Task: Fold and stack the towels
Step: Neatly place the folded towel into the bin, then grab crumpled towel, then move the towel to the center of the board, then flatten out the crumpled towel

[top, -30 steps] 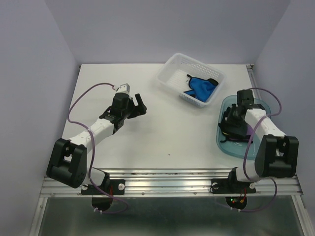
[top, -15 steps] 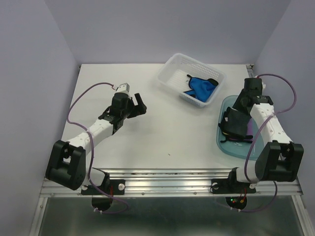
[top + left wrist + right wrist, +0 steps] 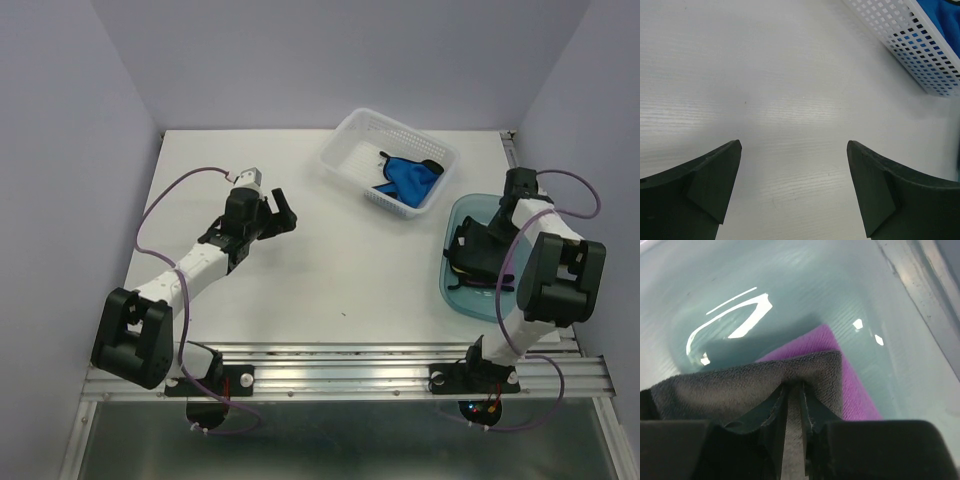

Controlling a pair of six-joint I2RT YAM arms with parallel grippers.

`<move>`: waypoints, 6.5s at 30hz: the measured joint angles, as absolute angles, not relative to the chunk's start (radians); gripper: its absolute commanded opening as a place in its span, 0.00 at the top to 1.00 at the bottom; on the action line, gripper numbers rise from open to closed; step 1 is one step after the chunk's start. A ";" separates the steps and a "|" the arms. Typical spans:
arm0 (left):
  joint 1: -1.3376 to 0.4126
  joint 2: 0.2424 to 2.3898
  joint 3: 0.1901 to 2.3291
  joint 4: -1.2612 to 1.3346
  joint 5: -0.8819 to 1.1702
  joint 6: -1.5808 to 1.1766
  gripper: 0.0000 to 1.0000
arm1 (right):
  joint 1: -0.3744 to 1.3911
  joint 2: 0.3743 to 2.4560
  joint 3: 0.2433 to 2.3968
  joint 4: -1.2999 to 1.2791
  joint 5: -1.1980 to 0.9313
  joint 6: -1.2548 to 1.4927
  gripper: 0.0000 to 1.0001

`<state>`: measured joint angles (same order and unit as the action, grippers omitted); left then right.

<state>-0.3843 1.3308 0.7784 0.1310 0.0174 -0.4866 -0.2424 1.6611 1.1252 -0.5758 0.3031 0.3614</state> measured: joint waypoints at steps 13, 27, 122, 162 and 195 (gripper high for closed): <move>-0.384 1.331 0.778 0.131 0.017 -0.487 0.01 | -0.287 1.674 1.113 -0.520 0.300 0.342 0.73; -0.384 1.331 0.778 0.130 0.015 -0.487 0.01 | -0.287 1.271 0.883 -0.530 0.093 0.406 0.80; -0.377 1.012 0.780 -0.176 -0.211 -0.589 0.01 | 0.279 1.847 1.905 -0.591 0.018 0.222 0.99; -0.392 1.395 0.721 0.036 0.060 -0.687 0.07 | 0.725 1.433 0.945 -0.369 0.195 0.339 0.00; -0.432 1.572 0.782 0.218 0.171 -0.705 1.00 | 0.739 1.236 0.639 -0.268 0.197 0.776 0.00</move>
